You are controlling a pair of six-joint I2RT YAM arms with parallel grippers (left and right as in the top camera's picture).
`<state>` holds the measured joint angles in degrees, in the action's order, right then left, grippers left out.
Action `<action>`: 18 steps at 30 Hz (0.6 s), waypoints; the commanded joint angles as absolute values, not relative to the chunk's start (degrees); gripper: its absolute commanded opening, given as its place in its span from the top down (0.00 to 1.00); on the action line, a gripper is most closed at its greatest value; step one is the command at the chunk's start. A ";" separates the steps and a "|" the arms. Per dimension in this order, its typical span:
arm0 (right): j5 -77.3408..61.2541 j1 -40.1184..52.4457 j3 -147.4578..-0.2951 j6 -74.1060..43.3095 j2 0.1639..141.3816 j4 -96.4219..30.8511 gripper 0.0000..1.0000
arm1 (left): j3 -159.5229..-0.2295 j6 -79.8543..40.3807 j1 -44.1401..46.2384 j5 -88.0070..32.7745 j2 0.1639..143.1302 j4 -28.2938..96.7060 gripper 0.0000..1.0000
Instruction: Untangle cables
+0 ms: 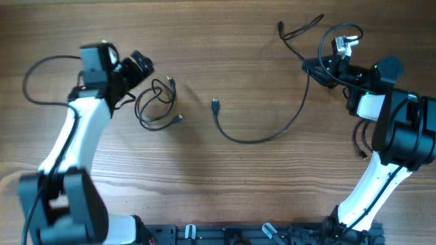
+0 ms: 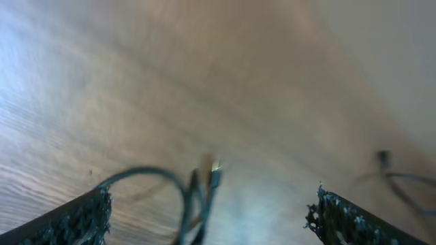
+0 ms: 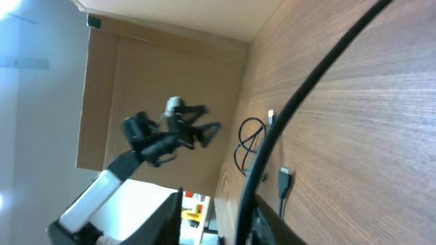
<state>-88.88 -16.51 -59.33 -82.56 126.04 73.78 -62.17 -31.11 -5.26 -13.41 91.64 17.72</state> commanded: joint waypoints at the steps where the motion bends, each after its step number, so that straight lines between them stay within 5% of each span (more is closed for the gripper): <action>1: -86.96 -15.20 -59.11 -77.54 126.17 73.17 0.62 | -63.22 -30.33 -5.26 -13.50 89.62 19.55 0.00; 6: -84.64 -14.57 -59.11 -67.05 126.17 65.63 0.66 | -63.22 -30.28 -5.26 -13.45 89.80 21.80 0.00; 9: -81.47 -14.50 -59.13 -59.18 126.17 54.26 0.93 | -63.22 -30.28 -5.26 -13.45 89.80 21.78 0.00; 10: -81.47 -14.50 -59.13 -58.52 126.15 52.62 0.95 | -63.22 -30.28 -5.26 -13.45 89.80 21.76 0.00; 18: -87.15 -14.41 -55.94 -65.98 111.63 54.72 0.95 | -63.22 -30.28 -5.26 -13.45 89.80 21.78 0.00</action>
